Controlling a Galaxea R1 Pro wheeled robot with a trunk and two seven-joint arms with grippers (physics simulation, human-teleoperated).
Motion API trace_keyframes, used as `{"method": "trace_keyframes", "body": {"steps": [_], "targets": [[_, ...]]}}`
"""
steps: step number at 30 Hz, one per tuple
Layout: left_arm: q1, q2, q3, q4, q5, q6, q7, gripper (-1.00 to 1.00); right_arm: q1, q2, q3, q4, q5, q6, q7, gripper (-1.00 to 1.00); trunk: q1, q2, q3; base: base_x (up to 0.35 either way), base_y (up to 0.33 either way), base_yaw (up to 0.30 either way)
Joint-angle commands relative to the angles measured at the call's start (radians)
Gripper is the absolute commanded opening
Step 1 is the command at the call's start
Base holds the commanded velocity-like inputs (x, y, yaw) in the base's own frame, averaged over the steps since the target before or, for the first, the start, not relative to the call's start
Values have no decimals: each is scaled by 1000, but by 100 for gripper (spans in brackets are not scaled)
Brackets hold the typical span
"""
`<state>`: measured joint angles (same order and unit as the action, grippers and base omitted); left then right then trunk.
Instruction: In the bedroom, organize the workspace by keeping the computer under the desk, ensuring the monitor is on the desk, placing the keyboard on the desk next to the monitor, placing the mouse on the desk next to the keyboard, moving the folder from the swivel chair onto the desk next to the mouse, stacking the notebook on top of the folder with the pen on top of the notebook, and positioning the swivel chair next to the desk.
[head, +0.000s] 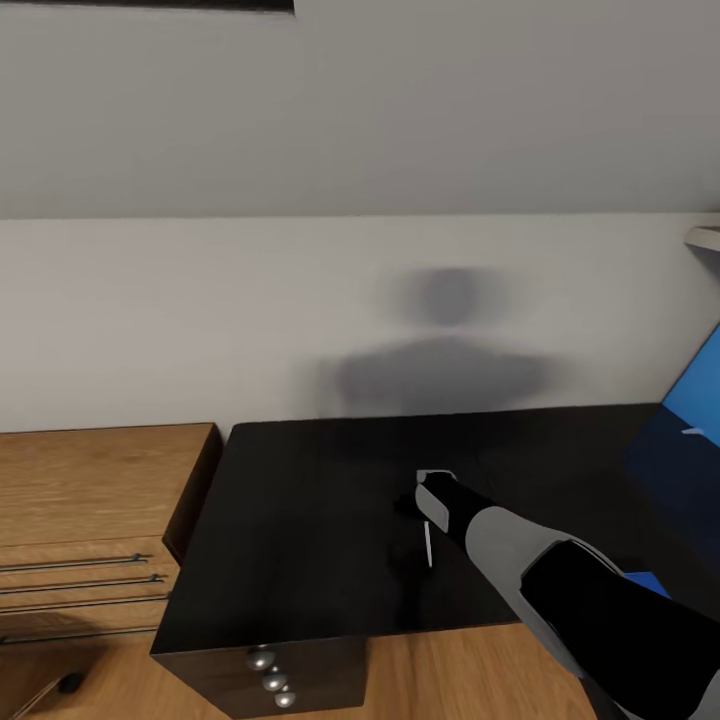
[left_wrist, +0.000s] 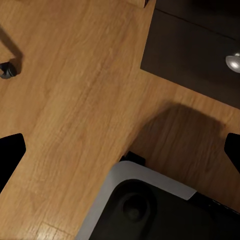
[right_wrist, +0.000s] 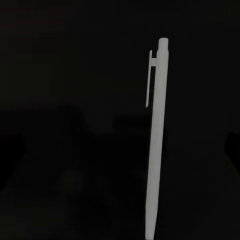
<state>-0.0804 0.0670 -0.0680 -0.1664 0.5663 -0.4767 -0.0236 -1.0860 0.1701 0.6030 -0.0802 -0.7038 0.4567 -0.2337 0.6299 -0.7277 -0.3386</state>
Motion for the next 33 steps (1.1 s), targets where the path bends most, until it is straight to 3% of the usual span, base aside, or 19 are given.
{"method": "trace_keyframes", "body": {"steps": [1, 20, 30, 33], "targets": [[-1, 0, -7, 1, 10, -3, -2, 100, 0, 0, 8, -2, -11, 5, -6, 100, 4, -8, -4, 0, 0, 0], [-1, 0, -7, 1, 10, -2, -2, 100, 0, -19, 6, 27, -12, 0, -11, 100, 77, -141, -64, 0, 0, 0], [-1, 0, -7, 1, 10, -2, -2, 100, 0, -21, 7, 28, -10, -3, -6, 100, 77, -141, -64, 0, 0, 0], [-4, -17, -7, 2, 10, -3, -3, 100, -17, -7, 24, 11, -4, 5, -16, 100, 77, -141, -64, 0, 0, 0]]}}
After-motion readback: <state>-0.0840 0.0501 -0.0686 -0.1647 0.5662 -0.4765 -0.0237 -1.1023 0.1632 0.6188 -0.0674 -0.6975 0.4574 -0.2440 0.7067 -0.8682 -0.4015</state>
